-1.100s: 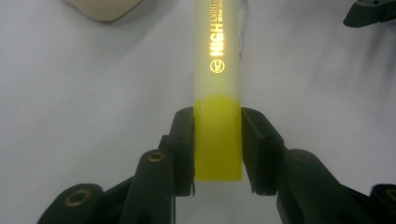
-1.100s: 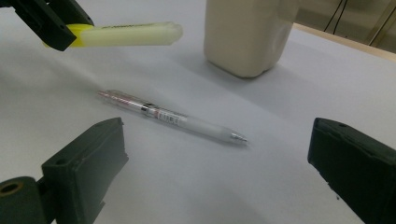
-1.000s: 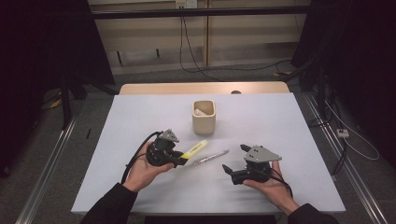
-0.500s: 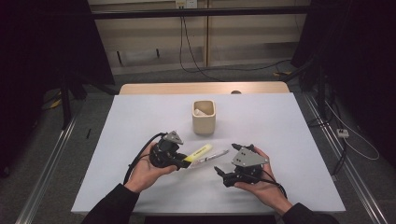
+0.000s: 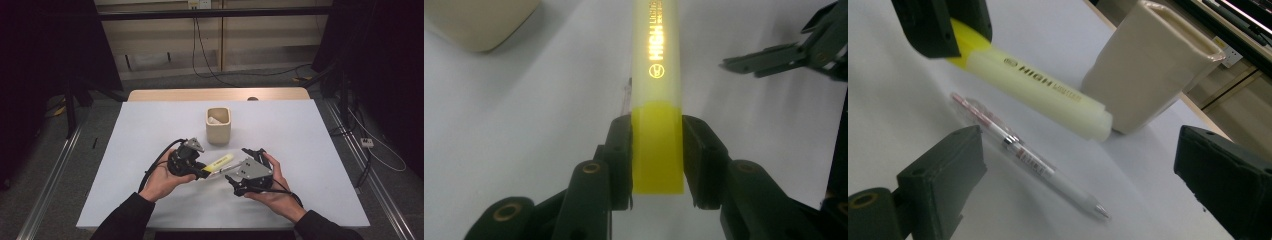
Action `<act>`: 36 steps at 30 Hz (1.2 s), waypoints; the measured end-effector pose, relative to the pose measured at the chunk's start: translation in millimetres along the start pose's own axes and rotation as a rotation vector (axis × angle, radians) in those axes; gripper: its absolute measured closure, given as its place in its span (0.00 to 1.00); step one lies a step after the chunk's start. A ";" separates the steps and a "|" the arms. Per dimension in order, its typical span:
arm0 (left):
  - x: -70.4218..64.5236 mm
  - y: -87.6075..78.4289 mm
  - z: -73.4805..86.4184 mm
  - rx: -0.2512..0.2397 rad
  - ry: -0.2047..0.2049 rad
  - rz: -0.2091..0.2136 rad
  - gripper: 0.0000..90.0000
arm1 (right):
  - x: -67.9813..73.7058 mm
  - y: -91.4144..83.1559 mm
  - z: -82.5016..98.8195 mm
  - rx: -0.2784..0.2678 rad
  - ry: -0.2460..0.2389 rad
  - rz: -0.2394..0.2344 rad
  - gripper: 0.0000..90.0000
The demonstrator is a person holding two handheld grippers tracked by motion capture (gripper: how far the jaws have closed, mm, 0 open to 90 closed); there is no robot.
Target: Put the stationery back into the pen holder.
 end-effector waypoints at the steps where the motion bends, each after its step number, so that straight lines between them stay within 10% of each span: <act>1: 0.4 -0.1 -1.7 0.013 0.018 0.006 0.75 | 0.5 0.8 1.8 0.008 -0.026 0.009 0.08; 22: -6.6 13.5 -20.1 0.050 0.067 0.052 0.75 | 10.2 0.7 4.5 0.015 -0.489 0.162 0.33; 36: -7.7 21.0 -27.6 0.071 0.073 0.079 0.75 | 15.6 1.7 9.0 0.028 -0.678 0.235 0.55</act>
Point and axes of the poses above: each handheld gripper's, and its own axes: y roughly forward along the jaws, z roughly out of its underside, x roughly to its left, the point moved 6 cm from there along y, roughly forward along the jaws, and after that the axes turned 11 degrees about y, right-handed, at the moved point
